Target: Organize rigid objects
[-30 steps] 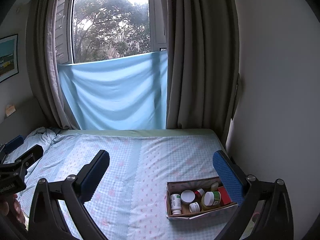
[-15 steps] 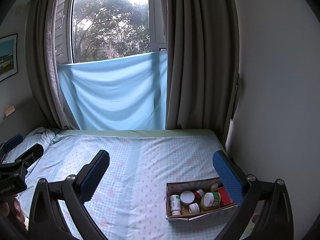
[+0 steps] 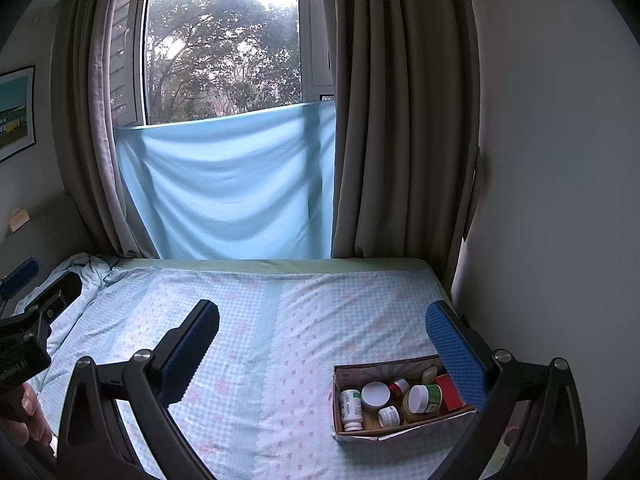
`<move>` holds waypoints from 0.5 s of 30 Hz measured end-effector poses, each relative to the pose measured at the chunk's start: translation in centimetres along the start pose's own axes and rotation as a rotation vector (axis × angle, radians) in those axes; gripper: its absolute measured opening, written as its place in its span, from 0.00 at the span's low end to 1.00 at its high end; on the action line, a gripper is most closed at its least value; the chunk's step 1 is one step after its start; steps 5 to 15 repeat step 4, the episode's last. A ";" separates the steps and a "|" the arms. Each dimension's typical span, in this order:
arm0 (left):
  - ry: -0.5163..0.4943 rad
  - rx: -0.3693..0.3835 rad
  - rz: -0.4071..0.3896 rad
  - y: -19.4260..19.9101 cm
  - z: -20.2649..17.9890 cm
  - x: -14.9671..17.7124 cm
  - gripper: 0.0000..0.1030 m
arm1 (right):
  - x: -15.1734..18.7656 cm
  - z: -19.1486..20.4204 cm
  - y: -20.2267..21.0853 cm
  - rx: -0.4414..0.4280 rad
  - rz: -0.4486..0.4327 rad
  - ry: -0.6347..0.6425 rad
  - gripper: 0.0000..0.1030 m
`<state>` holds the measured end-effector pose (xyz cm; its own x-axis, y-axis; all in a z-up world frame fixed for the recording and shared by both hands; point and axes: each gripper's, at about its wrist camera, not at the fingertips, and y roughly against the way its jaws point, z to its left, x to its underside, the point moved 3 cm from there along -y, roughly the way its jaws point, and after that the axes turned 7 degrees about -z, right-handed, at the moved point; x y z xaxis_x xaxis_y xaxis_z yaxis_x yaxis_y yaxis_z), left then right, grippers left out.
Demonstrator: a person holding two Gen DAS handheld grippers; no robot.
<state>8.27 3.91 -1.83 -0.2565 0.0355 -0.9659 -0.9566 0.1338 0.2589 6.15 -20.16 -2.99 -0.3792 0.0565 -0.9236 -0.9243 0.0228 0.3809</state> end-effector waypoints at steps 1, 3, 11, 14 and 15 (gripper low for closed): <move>0.003 0.009 0.004 -0.1 0.0 0.1 1.00 | 0.0 0.0 -0.1 -0.001 0.003 0.000 1.00; 0.007 0.017 0.009 -0.3 0.1 0.2 1.00 | 0.1 0.1 -0.2 0.002 0.009 -0.001 1.00; 0.006 0.019 0.009 -0.4 0.1 0.2 1.00 | 0.2 0.1 -0.3 0.002 0.012 -0.002 1.00; 0.006 0.019 0.009 -0.4 0.1 0.2 1.00 | 0.2 0.1 -0.3 0.002 0.012 -0.002 1.00; 0.006 0.019 0.009 -0.4 0.1 0.2 1.00 | 0.2 0.1 -0.3 0.002 0.012 -0.002 1.00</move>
